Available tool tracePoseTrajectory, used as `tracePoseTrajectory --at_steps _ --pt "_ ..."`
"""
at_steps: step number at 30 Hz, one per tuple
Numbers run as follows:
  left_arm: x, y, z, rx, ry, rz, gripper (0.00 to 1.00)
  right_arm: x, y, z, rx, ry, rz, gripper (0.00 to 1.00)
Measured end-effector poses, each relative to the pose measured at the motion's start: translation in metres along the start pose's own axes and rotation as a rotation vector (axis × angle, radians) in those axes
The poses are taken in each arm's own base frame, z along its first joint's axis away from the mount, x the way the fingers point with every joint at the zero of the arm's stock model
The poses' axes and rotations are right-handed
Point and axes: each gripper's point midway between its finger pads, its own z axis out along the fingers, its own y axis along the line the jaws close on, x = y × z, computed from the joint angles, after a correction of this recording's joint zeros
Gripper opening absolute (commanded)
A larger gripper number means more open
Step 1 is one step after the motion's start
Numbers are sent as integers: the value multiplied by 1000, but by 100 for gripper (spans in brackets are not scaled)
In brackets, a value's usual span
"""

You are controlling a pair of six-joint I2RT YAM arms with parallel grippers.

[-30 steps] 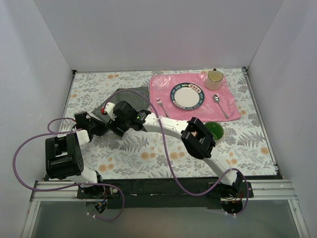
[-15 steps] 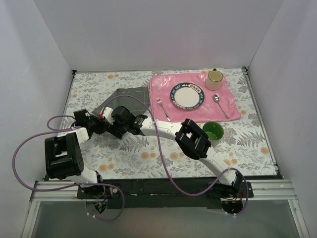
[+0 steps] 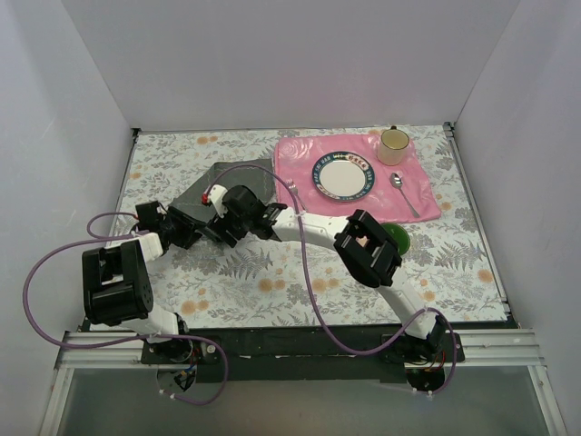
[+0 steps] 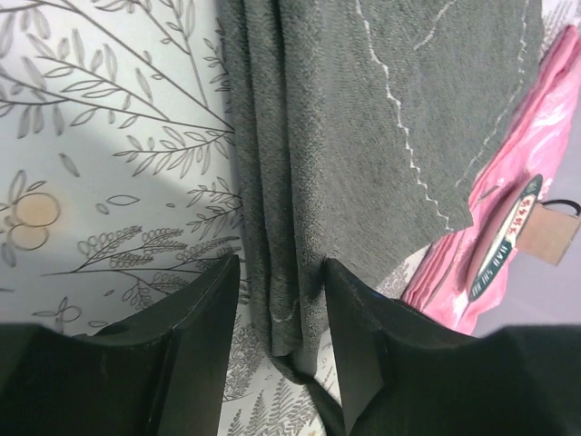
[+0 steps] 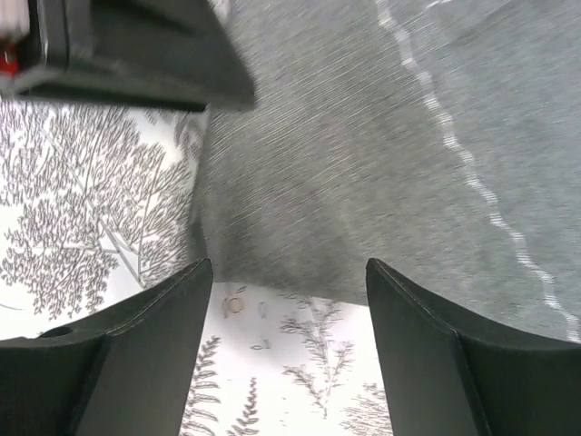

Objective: Fold the napkin, place the utensils inside, and roll it up
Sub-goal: Roll the napkin with the utensil

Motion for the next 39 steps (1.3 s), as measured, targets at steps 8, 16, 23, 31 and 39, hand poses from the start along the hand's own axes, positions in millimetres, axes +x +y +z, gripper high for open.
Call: tracePoseTrajectory --at_steps 8,16,23,31,39 --pt "-2 -1 9 22 1 1 20 -18 -5 -5 -12 -57 44 75" --pt "-2 4 12 8 -1 -3 0 -38 10 -6 -63 -104 21 83" --pt "0 4 10 -5 15 -8 0 -27 27 18 -84 -88 -36 84" --pt "2 3 9 -11 35 -19 0 -4 32 37 -54 -52 -87 81" --pt "2 -1 8 -8 48 -30 0 -7 21 41 10 -71 -75 69"
